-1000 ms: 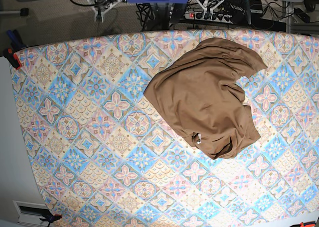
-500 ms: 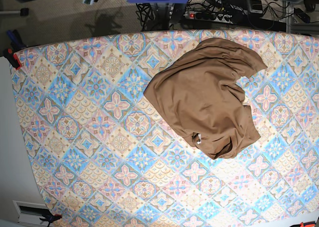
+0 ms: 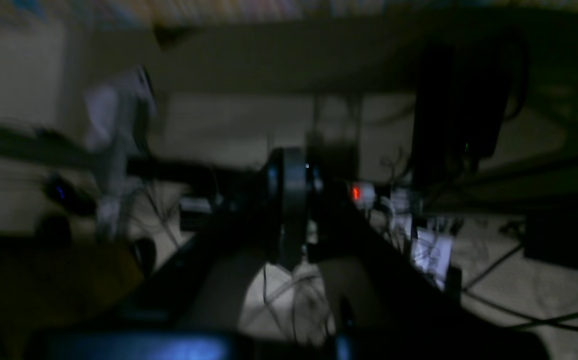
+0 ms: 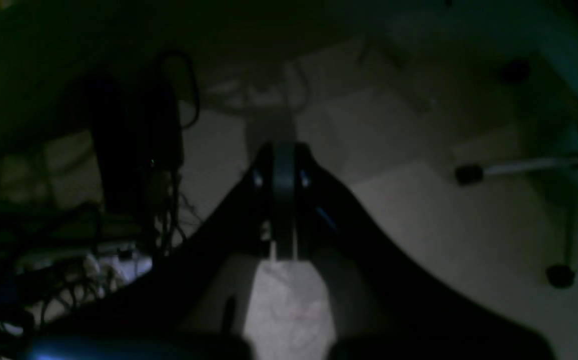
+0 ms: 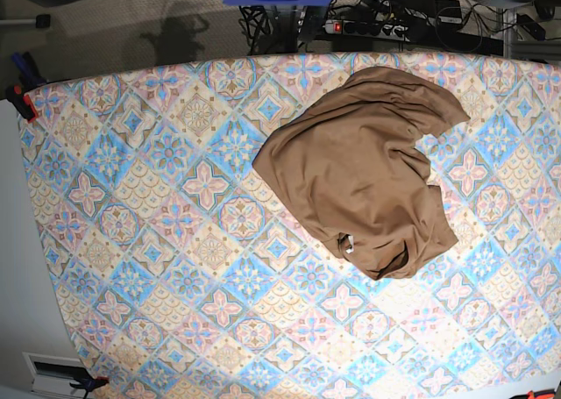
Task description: Layout the t-shirt on the table in an organized manner, then fold the t-shirt properly
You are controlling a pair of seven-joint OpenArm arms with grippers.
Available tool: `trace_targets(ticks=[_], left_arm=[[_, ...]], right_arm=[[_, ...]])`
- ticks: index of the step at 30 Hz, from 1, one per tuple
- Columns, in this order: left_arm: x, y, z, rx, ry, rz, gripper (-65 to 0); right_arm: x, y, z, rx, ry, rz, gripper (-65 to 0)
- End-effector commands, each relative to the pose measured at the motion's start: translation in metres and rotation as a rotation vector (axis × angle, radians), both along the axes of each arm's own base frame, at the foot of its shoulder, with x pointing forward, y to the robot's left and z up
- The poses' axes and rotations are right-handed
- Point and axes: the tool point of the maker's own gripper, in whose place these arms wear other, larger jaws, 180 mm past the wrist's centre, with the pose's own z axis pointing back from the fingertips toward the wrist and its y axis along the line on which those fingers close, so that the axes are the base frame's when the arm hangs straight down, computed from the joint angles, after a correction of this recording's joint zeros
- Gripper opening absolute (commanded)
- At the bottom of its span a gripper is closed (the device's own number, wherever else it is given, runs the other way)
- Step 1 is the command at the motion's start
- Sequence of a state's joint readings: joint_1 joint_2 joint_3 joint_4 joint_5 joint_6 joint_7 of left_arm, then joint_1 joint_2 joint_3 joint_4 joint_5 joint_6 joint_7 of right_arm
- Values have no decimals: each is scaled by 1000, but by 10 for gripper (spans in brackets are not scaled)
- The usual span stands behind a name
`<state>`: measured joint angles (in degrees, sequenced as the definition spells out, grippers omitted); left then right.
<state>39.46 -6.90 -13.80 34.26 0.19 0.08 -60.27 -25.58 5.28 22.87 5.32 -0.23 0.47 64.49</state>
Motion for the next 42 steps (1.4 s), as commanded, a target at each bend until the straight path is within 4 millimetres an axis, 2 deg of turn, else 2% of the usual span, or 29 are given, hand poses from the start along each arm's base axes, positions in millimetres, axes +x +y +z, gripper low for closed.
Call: trace_targets(ticks=[1, 3, 6, 13, 17, 21, 25, 28, 31, 34, 39, 42], left_arm=[[-2, -1, 15, 8, -39, -17, -650], [7, -6, 36, 11, -103, -35, -650], [22, -12, 62, 13, -189, -38, -650], [44, -26, 124, 18, -347, -57, -650], [57, -29, 162, 31, -431, -84, -650], [74, -31, 184, 39, -506, -101, -650], [90, -32, 202, 45, -571, -116, -650], [110, -29, 218, 39, -593, -93, -650], [128, -16, 233, -22, -579, 8, -650], [154, -10, 248, -104, -531, 21, -650], [175, -7, 242, -213, -359, -90, -650], [183, 0, 235, -271, -276, -141, -650]], right_arm=[[-14, -8, 11, -29, -9, 6, -650], [-8, -10, 22, -45, -59, 30, -650], [1, 2, 44, -52, -155, 52, -650], [33, 15, 131, -106, -413, 140, -650], [49, 21, 173, -119, -477, 179, -650], [70, 36, 196, -78, -475, 221, -650], [102, 55, 216, -30, -498, 256, -650], [123, 68, 224, 11, -481, 274, -650], [137, 81, 229, 55, -447, 290, -650], [145, 99, 227, 113, -396, 306, -650], [141, 125, 201, 206, -236, 332, -646], [148, 135, 192, 229, -190, 403, -645]])
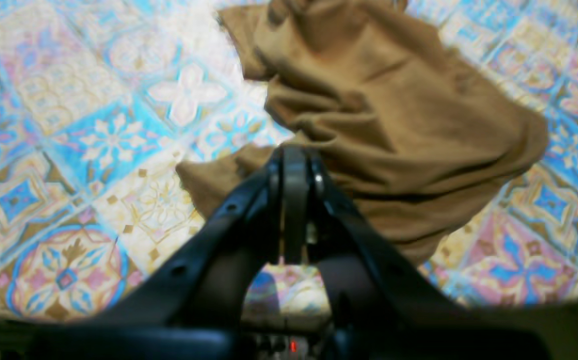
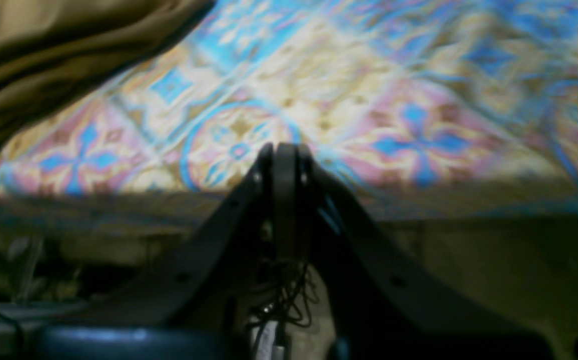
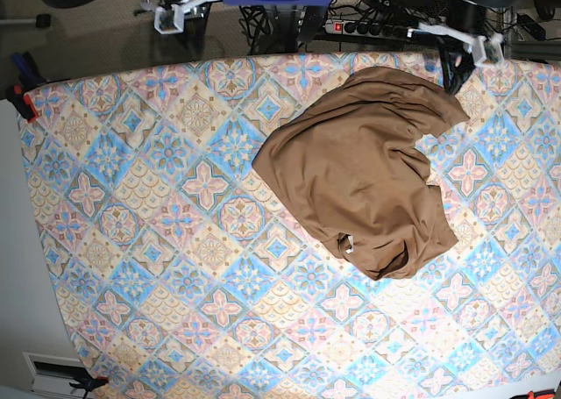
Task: Layout the t-shirt on the table in an organized manner, then fold the t-shirt properly
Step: 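Move the right gripper to the brown shirt's edge and grasp it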
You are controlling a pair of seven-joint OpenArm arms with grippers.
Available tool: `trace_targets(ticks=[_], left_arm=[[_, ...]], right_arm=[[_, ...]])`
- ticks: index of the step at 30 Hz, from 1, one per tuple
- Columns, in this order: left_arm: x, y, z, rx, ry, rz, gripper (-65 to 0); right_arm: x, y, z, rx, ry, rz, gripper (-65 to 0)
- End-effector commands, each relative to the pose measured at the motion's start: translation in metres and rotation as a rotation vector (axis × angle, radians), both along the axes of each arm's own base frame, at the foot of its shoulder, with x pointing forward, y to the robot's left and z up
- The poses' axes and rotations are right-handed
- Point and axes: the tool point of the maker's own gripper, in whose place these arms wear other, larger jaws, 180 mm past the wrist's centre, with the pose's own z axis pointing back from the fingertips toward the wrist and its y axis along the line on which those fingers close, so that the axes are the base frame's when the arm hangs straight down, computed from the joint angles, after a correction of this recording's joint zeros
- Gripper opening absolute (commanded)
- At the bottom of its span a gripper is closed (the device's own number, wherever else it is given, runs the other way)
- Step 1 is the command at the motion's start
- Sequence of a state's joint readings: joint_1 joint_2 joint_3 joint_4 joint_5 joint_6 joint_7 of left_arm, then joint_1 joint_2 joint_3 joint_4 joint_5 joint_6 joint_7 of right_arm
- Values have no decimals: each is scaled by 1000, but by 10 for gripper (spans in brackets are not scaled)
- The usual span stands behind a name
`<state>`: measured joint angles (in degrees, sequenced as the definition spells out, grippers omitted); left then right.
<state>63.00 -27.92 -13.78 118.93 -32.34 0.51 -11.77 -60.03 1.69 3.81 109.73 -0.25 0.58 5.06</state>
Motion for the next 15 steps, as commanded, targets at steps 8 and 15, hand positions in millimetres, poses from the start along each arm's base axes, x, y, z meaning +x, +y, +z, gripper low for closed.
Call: trace_targets(ticks=[8, 15], left_arm=[[19, 12, -1, -42, 41, -66, -647], [22, 13, -17, 1, 111, -37, -647]], right_arm=[[31, 36, -3, 37, 12, 156, -594], [71, 43, 7, 32, -60, 175, -345]])
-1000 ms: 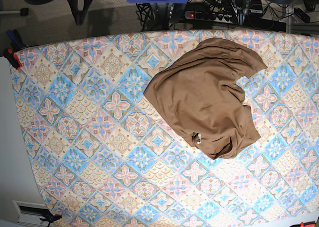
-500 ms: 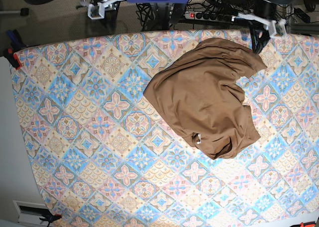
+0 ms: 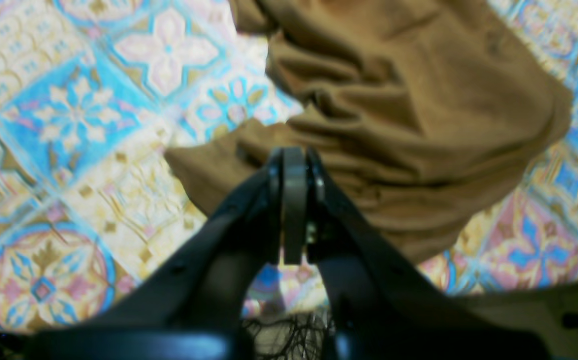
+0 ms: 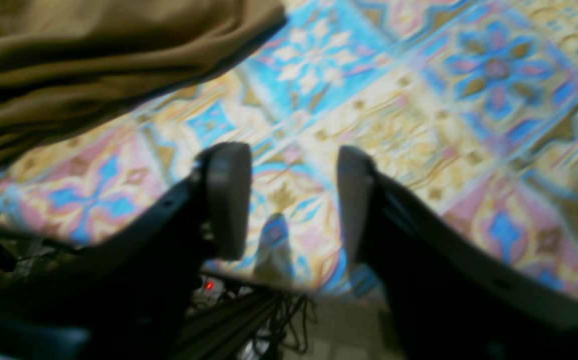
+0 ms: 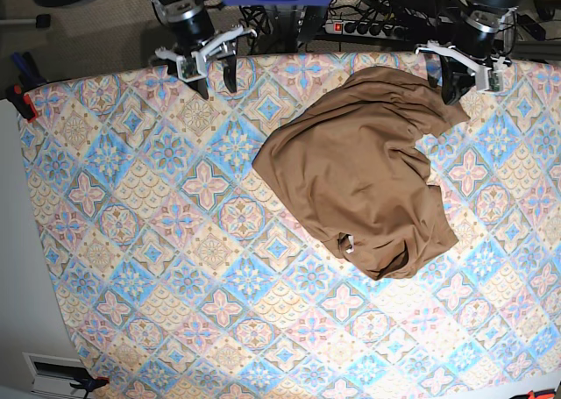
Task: Layout the t-shirt on the table in an organized manner, then fold the t-shirt properly
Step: 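Move the right gripper to the brown shirt's edge and grasp it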
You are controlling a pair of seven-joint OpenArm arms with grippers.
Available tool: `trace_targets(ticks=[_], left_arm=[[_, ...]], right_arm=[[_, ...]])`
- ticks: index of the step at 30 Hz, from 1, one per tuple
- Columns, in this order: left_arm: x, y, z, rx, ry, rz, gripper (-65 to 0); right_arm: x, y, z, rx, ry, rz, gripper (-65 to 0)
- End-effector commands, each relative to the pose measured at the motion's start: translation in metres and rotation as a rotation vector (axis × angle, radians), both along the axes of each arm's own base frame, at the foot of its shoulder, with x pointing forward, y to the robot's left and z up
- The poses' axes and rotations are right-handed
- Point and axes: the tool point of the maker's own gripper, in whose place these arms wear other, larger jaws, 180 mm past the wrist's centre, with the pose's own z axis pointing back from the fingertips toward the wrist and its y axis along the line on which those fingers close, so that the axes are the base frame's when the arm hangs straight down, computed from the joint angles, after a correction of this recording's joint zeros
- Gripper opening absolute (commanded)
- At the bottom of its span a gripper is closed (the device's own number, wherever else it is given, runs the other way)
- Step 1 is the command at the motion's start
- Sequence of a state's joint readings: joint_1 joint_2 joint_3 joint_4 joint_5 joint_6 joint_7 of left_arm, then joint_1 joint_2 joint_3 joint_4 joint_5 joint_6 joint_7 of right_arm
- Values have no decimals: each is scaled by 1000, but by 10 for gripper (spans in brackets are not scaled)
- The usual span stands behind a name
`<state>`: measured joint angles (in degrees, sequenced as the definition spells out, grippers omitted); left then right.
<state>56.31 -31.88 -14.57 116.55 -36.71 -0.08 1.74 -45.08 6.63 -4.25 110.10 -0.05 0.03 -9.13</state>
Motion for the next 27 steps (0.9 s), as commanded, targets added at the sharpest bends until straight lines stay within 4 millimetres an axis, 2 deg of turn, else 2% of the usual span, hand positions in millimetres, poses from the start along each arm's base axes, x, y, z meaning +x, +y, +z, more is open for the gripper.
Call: trace_targets(ticks=[1, 7, 10, 12, 14, 16, 22, 27], left_arm=[[4, 9, 10, 42, -37, 12, -647], [-4, 42, 17, 130, -59, 141, -647], [-3, 49, 21, 146, -69, 159, -647], [-4, 54, 23, 156, -73, 169, -650], [-4, 55, 23, 158, -68, 172, -650], [-7, 55, 18, 154, -35, 171, -650], [-8, 55, 16, 154, -21, 170, -650], [-8, 55, 16, 154, -21, 170, -650]], right_arm=[[13, 8, 16, 31, -67, 14, -340], [55, 31, 26, 76, -76, 62, -340], [79, 41, 33, 233, -11, 44, -340], [95, 51, 45, 375, 17, 43, -340], [119, 60, 69, 509, -4, 57, -340], [133, 60, 84, 563, -26, 67, -340], [139, 38, 65, 518, -2, 21, -341], [137, 22, 21, 490, 98, -46, -341]])
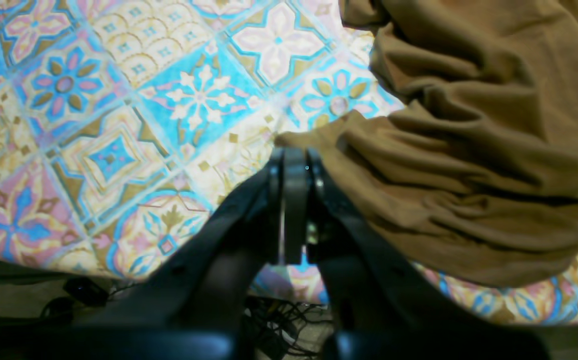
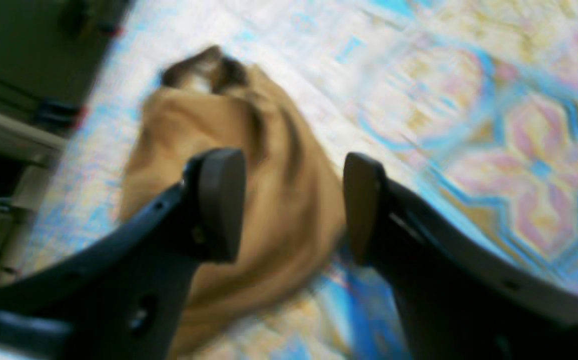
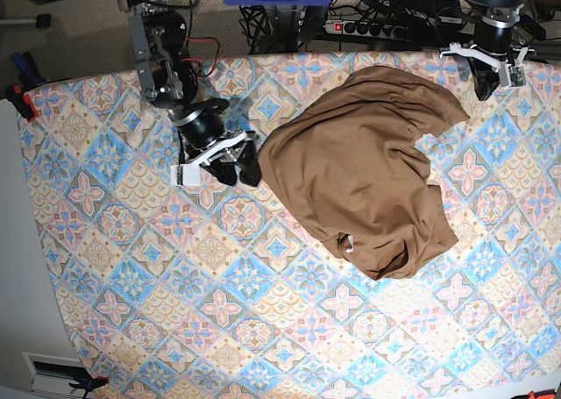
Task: Layout the t-shirt on the table in an organized manner, then fold the t-shirt properly
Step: 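Move the right gripper to the brown shirt's edge and grasp it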
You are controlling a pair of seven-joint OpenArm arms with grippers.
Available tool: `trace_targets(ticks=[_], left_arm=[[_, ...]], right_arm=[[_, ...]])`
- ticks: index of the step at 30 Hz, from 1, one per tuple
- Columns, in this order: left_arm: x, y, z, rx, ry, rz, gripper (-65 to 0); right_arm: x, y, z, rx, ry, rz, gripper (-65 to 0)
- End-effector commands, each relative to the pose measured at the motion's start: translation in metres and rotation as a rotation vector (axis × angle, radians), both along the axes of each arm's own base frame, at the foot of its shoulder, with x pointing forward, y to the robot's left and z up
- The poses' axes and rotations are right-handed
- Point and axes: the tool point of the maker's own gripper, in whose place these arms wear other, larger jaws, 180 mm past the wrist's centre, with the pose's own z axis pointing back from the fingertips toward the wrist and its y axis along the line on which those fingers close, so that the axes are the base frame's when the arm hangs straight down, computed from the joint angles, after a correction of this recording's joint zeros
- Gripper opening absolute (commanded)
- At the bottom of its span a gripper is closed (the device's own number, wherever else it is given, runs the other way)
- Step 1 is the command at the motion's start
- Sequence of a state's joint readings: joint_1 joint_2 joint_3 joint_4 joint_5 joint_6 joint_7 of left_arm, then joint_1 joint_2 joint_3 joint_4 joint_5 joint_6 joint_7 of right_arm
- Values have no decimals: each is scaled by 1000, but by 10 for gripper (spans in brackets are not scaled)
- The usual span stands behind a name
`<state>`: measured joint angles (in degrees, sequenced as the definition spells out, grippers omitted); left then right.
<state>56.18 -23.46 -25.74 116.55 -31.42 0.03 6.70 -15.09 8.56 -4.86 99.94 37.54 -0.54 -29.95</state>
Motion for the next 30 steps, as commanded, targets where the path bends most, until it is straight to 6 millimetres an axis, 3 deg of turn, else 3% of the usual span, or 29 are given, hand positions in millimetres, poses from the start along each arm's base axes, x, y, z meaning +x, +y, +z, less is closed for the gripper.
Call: trace_targets(ticks=[1, 7, 11, 19, 23, 30], left_arm=[[2, 1, 8, 15, -25, -9, -650], [2, 1, 8, 14, -25, -10, -650], [2, 1, 8, 14, -25, -10, -650], [2, -1, 7, 10, -23, -12, -650], [2, -1, 7, 9, -23, -12, -650], [2, -1, 7, 9, -22, -13, -650]], right_arm=[[1, -2, 1, 8, -11, -1, -341], [-14, -9, -47, -18, 117, -15, -341], [-24, -9, -68, -22, 176, -17, -341], [-51, 49, -76, 7, 217, 133, -341], [-64, 56, -90, -1, 263, 160, -341], [-28, 68, -87, -31, 218, 211, -346]])
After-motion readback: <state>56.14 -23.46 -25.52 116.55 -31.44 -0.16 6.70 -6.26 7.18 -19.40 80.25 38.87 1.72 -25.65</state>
